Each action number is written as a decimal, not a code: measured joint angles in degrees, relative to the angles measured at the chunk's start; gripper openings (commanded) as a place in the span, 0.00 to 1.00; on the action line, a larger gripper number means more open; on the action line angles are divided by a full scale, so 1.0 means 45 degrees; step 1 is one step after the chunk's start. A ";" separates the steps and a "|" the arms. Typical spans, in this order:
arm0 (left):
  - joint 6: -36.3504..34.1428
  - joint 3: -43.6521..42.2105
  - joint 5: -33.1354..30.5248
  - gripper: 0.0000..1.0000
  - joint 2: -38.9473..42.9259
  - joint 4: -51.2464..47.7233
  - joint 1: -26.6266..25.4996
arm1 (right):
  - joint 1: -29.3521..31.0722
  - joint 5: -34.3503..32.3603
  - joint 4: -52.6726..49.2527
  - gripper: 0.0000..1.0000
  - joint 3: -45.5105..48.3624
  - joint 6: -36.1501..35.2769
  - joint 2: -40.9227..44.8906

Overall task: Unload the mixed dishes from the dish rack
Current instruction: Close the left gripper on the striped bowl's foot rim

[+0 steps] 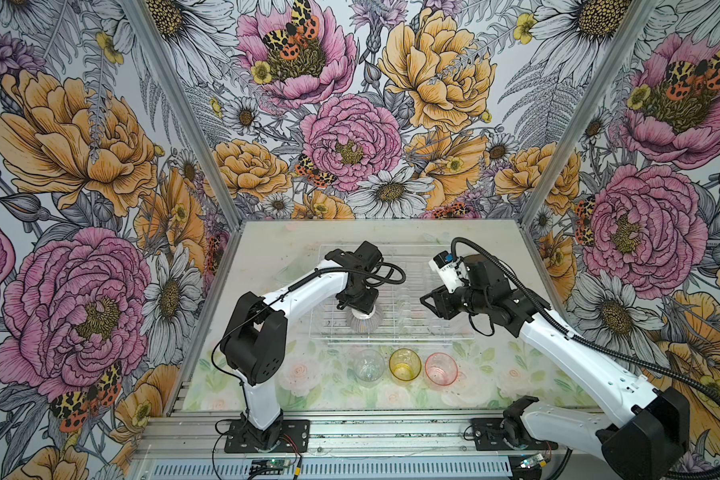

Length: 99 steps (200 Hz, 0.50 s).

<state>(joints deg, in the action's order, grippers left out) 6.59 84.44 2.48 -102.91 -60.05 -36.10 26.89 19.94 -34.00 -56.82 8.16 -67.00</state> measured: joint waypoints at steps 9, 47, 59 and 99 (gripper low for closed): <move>-0.0029 -0.0087 0.0199 0.39 0.0185 0.0078 0.0107 | 0.0000 0.0223 0.0073 0.49 0.0034 0.0083 -0.0092; -0.0034 -0.0529 0.1166 0.39 0.0879 0.0568 0.0554 | -0.0034 0.1316 0.0583 0.49 0.0209 0.0486 -0.0661; -0.0029 -0.0709 0.1481 0.39 0.1035 0.0811 0.0699 | -0.0034 0.1700 0.0797 0.49 0.0330 0.0665 -0.0889; -0.0015 -0.1384 0.2477 0.39 0.1491 0.1501 0.1175 | -0.0058 0.2968 0.1593 0.49 0.0772 0.1137 -0.1622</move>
<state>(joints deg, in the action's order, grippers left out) 6.52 78.22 13.63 -96.20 -53.30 -30.81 26.63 33.30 -26.83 -53.34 13.28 -74.30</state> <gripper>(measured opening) 0.514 0.488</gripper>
